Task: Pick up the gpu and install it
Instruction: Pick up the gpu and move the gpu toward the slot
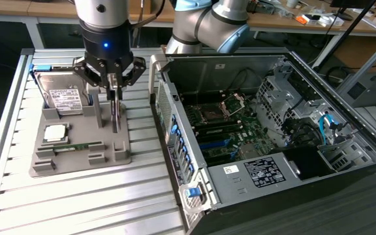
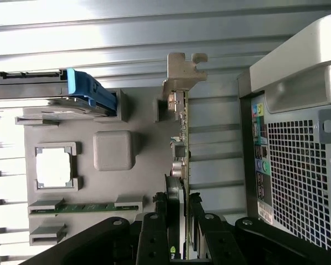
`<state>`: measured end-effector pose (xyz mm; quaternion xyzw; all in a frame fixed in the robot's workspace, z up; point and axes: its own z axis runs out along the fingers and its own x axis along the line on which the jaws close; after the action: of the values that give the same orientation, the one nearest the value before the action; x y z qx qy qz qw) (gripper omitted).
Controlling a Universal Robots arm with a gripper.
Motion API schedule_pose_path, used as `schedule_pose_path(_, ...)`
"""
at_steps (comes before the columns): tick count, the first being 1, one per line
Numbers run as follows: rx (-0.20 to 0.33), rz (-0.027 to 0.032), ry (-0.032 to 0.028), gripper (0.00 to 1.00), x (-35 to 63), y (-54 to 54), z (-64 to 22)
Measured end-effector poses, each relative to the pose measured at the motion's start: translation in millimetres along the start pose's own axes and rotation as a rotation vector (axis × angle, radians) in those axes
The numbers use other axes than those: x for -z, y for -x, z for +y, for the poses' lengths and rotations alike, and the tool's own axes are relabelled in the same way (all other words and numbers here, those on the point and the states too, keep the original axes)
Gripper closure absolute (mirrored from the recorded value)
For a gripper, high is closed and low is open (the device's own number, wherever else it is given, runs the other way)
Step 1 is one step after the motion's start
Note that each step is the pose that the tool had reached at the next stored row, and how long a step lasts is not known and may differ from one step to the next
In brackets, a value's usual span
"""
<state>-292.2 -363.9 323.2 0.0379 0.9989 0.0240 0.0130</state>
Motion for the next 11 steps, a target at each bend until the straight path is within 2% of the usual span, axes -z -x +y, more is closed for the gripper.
schedule_pose_path(11, 0.0, 0.0001, 0.0012, 0.73, 7.0, 0.2, 0.3)
